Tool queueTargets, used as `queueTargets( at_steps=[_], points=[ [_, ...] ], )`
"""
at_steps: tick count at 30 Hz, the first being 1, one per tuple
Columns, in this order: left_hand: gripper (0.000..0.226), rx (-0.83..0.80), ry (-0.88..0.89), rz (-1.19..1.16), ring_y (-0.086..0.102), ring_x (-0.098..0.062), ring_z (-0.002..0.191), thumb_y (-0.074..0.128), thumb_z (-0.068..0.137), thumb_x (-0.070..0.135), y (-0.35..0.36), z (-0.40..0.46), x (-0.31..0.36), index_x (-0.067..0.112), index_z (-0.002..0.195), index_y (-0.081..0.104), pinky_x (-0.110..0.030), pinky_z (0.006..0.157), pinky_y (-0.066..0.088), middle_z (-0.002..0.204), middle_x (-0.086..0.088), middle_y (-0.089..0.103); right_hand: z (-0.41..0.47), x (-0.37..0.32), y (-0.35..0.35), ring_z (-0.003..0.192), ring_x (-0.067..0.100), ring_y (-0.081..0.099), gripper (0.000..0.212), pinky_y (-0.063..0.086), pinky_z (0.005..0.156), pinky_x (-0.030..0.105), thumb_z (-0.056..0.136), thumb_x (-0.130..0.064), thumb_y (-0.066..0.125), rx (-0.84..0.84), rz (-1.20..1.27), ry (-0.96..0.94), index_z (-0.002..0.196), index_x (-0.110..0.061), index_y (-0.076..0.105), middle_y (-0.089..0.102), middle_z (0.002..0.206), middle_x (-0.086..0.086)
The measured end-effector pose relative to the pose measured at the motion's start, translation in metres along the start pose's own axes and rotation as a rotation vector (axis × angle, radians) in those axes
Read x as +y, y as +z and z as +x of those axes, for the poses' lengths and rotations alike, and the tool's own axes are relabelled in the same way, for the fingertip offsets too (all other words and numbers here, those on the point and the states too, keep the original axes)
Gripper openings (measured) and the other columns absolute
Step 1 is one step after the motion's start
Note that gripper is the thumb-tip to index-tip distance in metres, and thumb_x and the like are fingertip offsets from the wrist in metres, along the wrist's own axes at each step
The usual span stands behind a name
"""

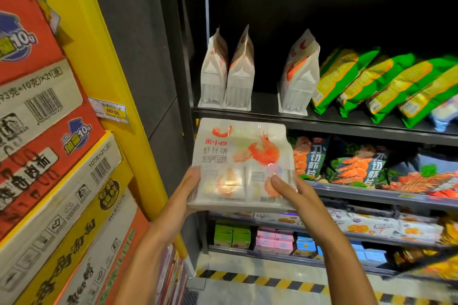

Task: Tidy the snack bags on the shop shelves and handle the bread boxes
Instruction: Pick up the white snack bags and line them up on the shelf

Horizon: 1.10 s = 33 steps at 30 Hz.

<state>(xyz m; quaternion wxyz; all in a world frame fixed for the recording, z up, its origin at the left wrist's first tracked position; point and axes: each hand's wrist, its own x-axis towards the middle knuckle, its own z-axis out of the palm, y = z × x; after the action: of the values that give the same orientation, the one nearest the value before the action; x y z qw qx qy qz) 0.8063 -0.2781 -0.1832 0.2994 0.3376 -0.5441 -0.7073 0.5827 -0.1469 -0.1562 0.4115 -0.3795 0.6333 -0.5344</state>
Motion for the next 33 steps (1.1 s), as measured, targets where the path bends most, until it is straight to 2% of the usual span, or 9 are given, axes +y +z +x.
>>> queueTargets(
  at_steps=[4, 8, 11, 14, 18, 22, 24, 28, 33],
  points=[
    [0.082, -0.112, -0.089, 0.061, 0.057, -0.011, 0.134, 0.063, 0.079, 0.065, -0.01, -0.003, -0.002, 0.041, 0.154, 0.039, -0.049, 0.116, 0.042, 0.144, 0.014, 0.061, 0.001, 0.002, -0.003, 0.086, -0.017, 0.067, 0.014, 0.048, 0.082, 0.025, 0.098, -0.043, 0.059, -0.007, 0.036, 0.122, 0.111, -0.045, 0.064, 0.073, 0.097, -0.036],
    [0.068, -0.119, -0.134, 0.043, 0.062, -0.015, 0.129, 0.062, 0.086, 0.059, -0.008, -0.006, 0.002, 0.035, 0.149, 0.047, -0.051, 0.114, 0.045, 0.138, 0.008, 0.067, -0.003, 0.001, -0.003, 0.096, -0.001, 0.073, 0.028, 0.053, 0.08, 0.022, 0.1, -0.045, 0.057, -0.045, 0.039, 0.172, 0.121, -0.032, 0.07, 0.077, 0.106, -0.021],
    [0.059, -0.114, -0.153, 0.028, 0.061, -0.017, 0.131, 0.056, 0.098, 0.06, -0.005, -0.007, 0.005, 0.032, 0.149, 0.049, -0.05, 0.116, 0.042, 0.14, 0.004, 0.065, -0.007, 0.001, -0.005, 0.088, -0.014, 0.069, 0.017, 0.051, 0.071, 0.013, 0.099, -0.045, 0.057, -0.019, 0.033, 0.116, 0.108, -0.04, 0.07, 0.075, 0.101, -0.031],
    [0.05, -0.087, -0.111, 0.032, 0.064, -0.015, 0.127, 0.053, 0.099, 0.046, 0.001, -0.006, 0.009, 0.032, 0.147, 0.049, -0.044, 0.109, 0.049, 0.135, 0.006, 0.069, -0.004, -0.001, -0.006, 0.097, -0.011, 0.068, 0.021, 0.049, 0.08, 0.017, 0.097, -0.047, 0.059, 0.055, -0.005, 0.03, 0.111, -0.039, 0.073, 0.075, 0.109, -0.025],
    [0.05, -0.034, 0.012, 0.036, 0.07, -0.014, 0.117, 0.063, 0.092, 0.033, 0.004, -0.002, 0.02, 0.028, 0.14, 0.053, -0.028, 0.086, 0.061, 0.129, 0.005, 0.072, 0.009, -0.009, -0.007, 0.1, 0.006, 0.071, 0.021, 0.052, 0.081, 0.015, 0.099, -0.04, 0.061, 0.124, -0.061, -0.127, 0.11, -0.03, 0.075, 0.078, 0.106, -0.011],
    [0.096, -0.073, 0.116, -0.003, 0.068, -0.021, 0.121, 0.09, 0.062, 0.061, 0.009, 0.006, 0.042, 0.019, 0.141, 0.055, -0.025, 0.088, 0.059, 0.131, -0.001, 0.071, 0.031, -0.035, -0.016, 0.104, 0.011, 0.072, 0.022, 0.055, 0.088, 0.022, 0.098, -0.028, 0.065, 0.145, -0.085, -0.318, 0.117, -0.021, 0.073, 0.077, 0.11, -0.007],
    [0.104, -0.052, 0.189, -0.031, 0.068, -0.021, 0.121, 0.095, 0.052, 0.063, 0.016, 0.012, 0.056, 0.018, 0.139, 0.057, -0.025, 0.088, 0.058, 0.13, -0.002, 0.072, 0.048, -0.054, -0.024, 0.115, 0.009, 0.069, 0.034, 0.055, 0.097, 0.028, 0.098, -0.03, 0.065, 0.168, -0.119, -0.391, 0.131, -0.021, 0.068, 0.074, 0.122, -0.01],
    [0.064, 0.071, 0.415, -0.001, 0.068, -0.015, 0.12, 0.089, 0.078, 0.029, 0.045, 0.03, 0.083, 0.021, 0.134, 0.06, -0.023, 0.091, 0.058, 0.127, 0.002, 0.073, 0.074, -0.088, -0.031, 0.136, 0.002, 0.05, 0.062, 0.046, 0.113, 0.038, 0.094, -0.046, 0.067, 0.272, -0.285, -0.496, 0.152, -0.037, 0.045, 0.053, 0.144, -0.026],
    [0.059, 0.251, 0.713, 0.145, 0.062, -0.006, 0.125, 0.081, 0.084, 0.021, 0.091, 0.055, 0.105, 0.023, 0.137, 0.056, -0.026, 0.099, 0.055, 0.13, 0.013, 0.068, 0.075, -0.12, -0.012, 0.145, -0.008, 0.034, 0.076, 0.041, 0.12, 0.041, 0.09, -0.056, 0.07, 0.21, -0.249, -0.66, 0.154, -0.052, 0.029, 0.035, 0.155, -0.031]
  ],
)
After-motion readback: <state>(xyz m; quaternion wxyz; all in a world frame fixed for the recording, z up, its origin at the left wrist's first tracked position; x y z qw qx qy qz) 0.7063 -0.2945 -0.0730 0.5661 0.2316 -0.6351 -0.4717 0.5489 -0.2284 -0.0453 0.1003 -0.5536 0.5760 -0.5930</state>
